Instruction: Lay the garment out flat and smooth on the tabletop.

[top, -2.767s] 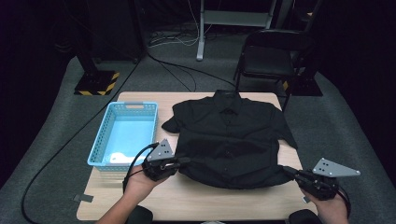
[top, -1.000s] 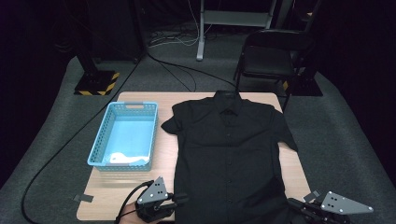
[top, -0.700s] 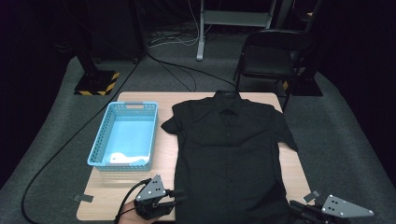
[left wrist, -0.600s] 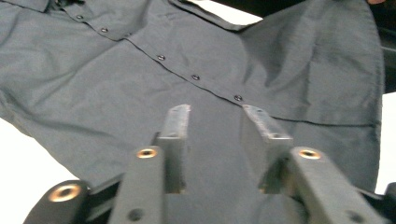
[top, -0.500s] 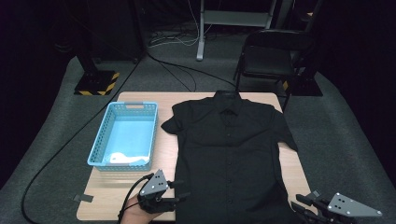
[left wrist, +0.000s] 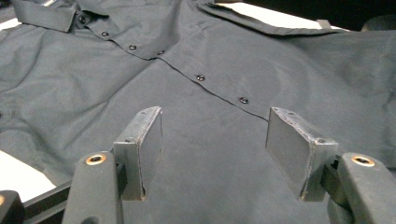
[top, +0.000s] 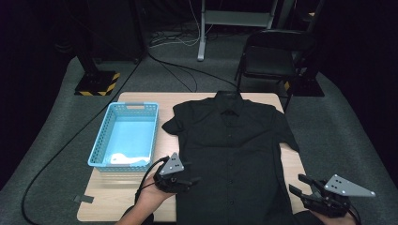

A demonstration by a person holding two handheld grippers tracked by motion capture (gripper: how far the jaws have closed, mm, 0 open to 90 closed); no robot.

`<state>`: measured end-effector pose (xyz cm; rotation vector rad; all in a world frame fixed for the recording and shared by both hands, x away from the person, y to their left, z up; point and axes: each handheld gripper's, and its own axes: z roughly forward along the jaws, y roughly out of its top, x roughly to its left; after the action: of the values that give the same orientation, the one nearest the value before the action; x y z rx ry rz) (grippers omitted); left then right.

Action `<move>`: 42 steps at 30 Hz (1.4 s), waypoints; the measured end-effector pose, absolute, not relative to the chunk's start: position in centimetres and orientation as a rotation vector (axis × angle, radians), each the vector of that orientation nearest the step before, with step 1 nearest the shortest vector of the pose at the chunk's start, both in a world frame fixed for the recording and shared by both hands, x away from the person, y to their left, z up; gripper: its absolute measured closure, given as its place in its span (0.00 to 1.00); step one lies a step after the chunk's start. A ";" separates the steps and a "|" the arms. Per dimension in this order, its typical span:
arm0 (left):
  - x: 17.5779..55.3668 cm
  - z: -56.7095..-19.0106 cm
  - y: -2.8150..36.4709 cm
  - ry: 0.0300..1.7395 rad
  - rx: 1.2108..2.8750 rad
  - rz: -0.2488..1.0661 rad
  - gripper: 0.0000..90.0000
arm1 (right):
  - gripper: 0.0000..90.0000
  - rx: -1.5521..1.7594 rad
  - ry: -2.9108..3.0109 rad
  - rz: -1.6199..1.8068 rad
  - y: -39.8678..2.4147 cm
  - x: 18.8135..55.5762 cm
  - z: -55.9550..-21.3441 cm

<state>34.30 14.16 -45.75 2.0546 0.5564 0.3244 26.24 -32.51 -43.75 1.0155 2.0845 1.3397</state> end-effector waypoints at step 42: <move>45.7 -49.9 11.5 0.742 2.083 0.388 0.33 | 0.31 1.152 2.192 1.163 -30.6 41.9 -50.0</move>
<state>45.75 11.48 -49.92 2.0830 0.7415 0.3884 41.87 -30.60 -49.96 1.1519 2.1923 1.1634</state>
